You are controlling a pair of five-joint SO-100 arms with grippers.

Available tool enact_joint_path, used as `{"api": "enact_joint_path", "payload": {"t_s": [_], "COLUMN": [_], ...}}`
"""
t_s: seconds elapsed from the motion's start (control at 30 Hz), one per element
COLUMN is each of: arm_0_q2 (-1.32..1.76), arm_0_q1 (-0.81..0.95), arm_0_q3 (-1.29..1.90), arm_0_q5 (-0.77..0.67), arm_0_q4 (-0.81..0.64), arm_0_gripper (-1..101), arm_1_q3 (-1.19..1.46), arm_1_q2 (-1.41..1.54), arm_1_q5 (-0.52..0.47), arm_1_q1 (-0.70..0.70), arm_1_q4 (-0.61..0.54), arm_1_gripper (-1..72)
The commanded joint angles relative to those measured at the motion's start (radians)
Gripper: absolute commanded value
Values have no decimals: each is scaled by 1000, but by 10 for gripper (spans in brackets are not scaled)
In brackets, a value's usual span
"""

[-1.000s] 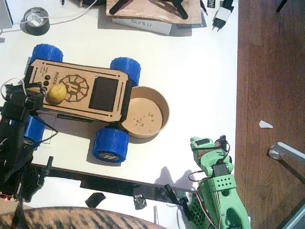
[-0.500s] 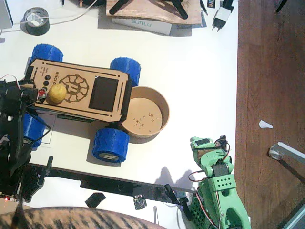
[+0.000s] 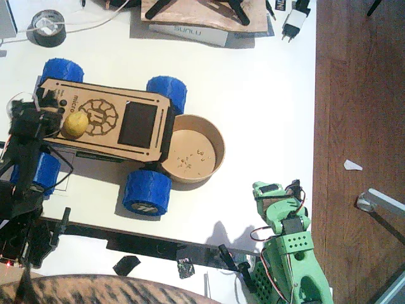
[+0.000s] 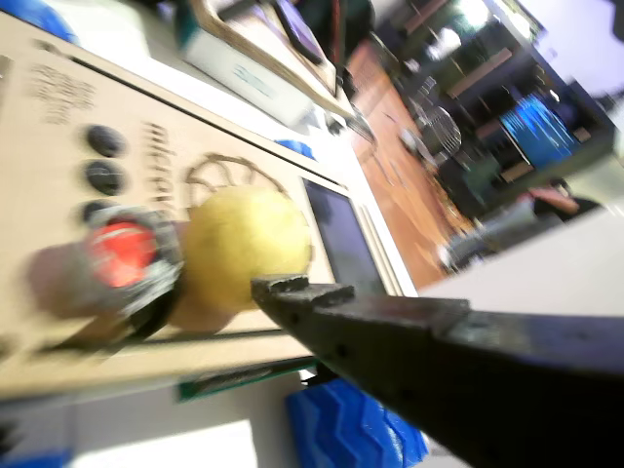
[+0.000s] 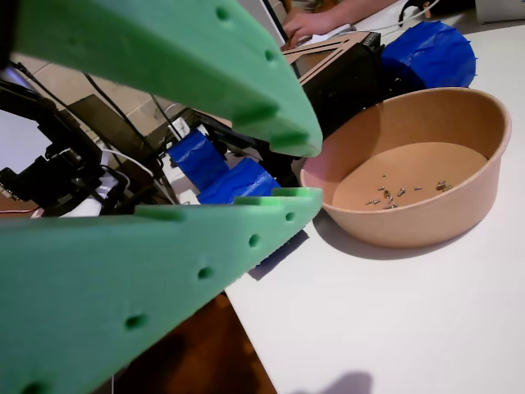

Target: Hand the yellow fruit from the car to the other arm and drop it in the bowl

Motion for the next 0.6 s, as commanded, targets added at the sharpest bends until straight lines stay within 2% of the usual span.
{"api": "enact_joint_path", "payload": {"t_s": [0.0,0.17,0.57], "arm_0_q2": [-72,-207,-284], "arm_0_q1": [38,80,89], "arm_0_q3": [-126,-216,-218], "arm_0_q5": [-3,0,9], "arm_0_q4": [28,37,26], "arm_0_gripper": [415,411,412], "arm_1_q3": [-3,-3,-3], "arm_1_q2": [6,6,6], "arm_1_q5": [-2,-2,0], "arm_1_q1": [2,2,-3], "arm_1_q4": [2,2,2], "arm_1_gripper": [3,3,3]}}
